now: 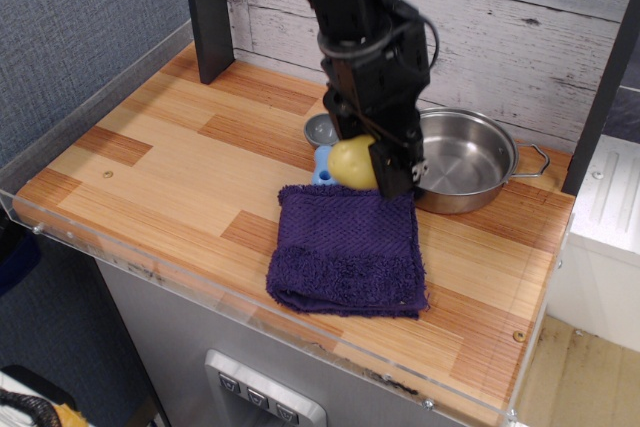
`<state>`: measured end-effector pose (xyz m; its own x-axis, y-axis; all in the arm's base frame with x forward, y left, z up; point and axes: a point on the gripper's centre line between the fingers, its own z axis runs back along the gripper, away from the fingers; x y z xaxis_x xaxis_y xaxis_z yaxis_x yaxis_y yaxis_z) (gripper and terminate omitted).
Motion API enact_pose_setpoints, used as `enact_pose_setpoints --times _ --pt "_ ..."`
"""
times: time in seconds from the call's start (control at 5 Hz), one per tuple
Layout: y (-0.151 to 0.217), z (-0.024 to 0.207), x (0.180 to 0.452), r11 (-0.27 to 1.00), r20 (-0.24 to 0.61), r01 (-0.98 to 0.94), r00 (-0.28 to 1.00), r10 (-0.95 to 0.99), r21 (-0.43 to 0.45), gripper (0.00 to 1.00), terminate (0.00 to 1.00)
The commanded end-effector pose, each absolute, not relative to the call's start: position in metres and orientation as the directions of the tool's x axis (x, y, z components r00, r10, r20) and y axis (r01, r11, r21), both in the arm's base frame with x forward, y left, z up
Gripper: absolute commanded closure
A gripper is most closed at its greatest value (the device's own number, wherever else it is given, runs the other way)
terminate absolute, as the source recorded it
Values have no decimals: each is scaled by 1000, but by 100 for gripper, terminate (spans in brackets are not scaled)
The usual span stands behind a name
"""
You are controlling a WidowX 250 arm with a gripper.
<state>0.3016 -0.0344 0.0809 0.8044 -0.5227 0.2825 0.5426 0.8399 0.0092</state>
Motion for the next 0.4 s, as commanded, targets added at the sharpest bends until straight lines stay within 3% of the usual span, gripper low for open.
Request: enact_pose_setpoints --times 0.0,0.2 --pt "-66 104 302 784 353 618 722 -595 59 100 0" --pt "-78 96 300 756 352 651 695 -627 62 100 0"
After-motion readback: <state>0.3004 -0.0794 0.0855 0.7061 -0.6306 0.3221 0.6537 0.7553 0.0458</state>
